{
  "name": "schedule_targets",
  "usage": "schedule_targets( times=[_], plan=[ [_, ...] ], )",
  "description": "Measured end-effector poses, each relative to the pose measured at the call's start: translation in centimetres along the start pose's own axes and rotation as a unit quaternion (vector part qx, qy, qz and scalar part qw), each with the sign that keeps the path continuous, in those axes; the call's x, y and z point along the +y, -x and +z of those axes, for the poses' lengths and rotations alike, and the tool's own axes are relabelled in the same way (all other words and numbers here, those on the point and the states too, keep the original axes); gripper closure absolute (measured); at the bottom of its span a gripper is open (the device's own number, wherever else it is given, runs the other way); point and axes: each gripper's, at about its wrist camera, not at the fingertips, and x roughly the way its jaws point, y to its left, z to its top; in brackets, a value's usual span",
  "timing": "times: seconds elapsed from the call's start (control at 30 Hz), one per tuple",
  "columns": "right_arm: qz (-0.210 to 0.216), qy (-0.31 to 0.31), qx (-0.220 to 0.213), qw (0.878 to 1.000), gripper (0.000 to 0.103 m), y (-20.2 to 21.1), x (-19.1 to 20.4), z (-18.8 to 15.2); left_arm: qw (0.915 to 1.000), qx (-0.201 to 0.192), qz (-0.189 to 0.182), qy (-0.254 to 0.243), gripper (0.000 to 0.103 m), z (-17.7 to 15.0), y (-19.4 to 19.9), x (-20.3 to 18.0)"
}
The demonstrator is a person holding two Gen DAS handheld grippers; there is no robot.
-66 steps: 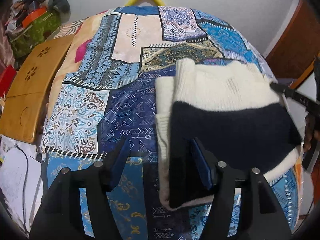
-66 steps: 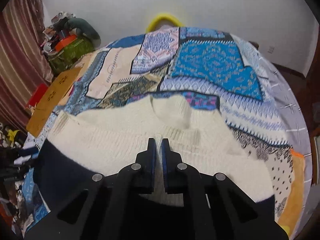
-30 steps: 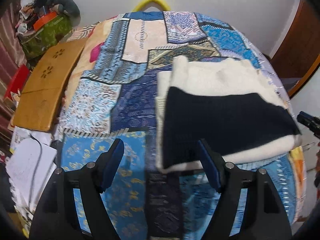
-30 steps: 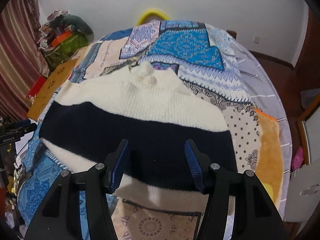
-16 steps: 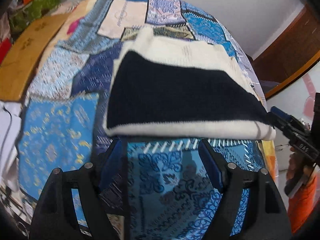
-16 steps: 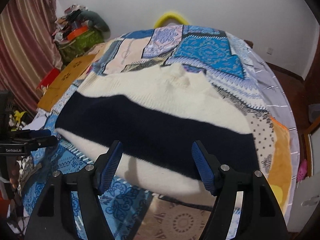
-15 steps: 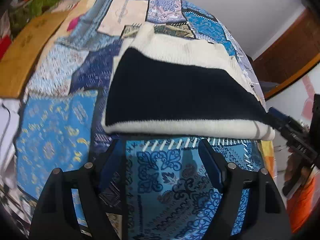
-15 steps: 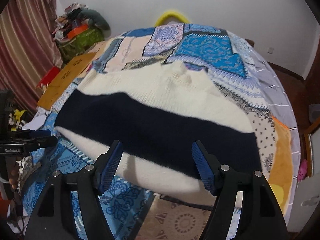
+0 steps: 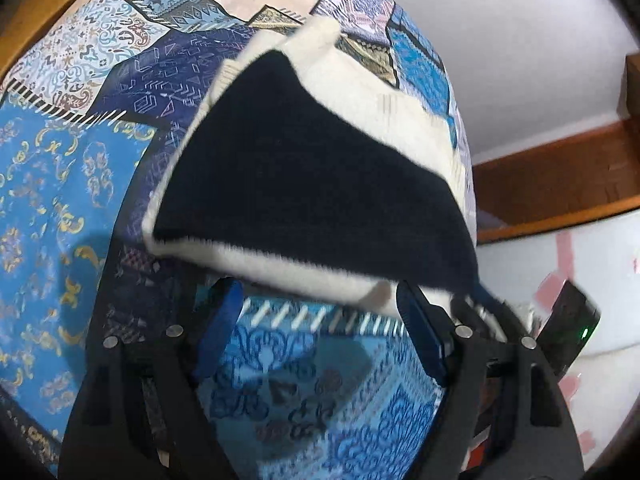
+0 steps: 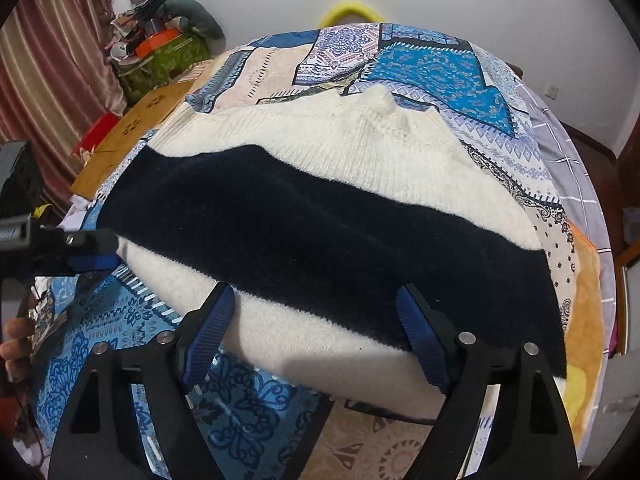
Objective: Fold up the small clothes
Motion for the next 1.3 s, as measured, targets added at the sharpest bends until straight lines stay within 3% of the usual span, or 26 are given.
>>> schedule_targets(
  times=[0.43, 0.47, 0.6, 0.7, 0.8, 0.97, 1.07, 1.2, 1.3],
  plan=[
    [0.009, 0.008, 0.009, 1.000, 0.019, -0.4, 0.0, 0.1, 0.9895, -0.003, -0.087, 0.116, 0.026, 4.5, -2.1, 2.2],
    [0.010, 0.008, 0.010, 1.000, 0.019, -0.4, 0.0, 0.1, 0.9892, -0.007, -0.087, 0.118, 0.029, 4.6, -2.1, 2.3],
    [0.014, 0.006, 0.014, 1.000, 0.019, -0.2, 0.0, 0.2, 0.9916, -0.027, -0.048, 0.117, 0.066, 5.3, -2.4, 2.5],
    [0.018, 0.001, 0.014, 1.000, 0.020, 0.2, -0.1, 0.4, 0.9948, -0.040, -0.034, 0.087, 0.076, 5.6, -2.2, 2.1],
    [0.023, -0.006, 0.009, 1.000, 0.021, 0.9, -0.4, 0.6, 0.9966, -0.069, -0.008, 0.043, 0.079, 5.4, -0.5, 1.1],
    [0.015, -0.012, -0.021, 1.000, 0.021, 3.1, -1.0, 1.2, 0.9924, -0.116, 0.037, -0.011, 0.080, 5.0, 3.9, 0.2],
    [0.012, -0.013, -0.036, 0.999, 0.021, 4.2, -1.4, 1.6, 0.9825, -0.159, 0.088, -0.041, 0.080, 5.0, 7.6, 0.1],
    [0.007, -0.013, -0.041, 0.999, 0.021, 4.3, -1.8, 1.8, 0.9608, -0.216, 0.160, -0.068, 0.080, 5.3, 11.4, -0.3],
    [0.012, -0.015, -0.031, 0.999, 0.021, 3.5, -1.7, 1.6, 0.9502, -0.233, 0.188, -0.087, 0.080, 5.6, 13.0, -1.0]
  ],
)
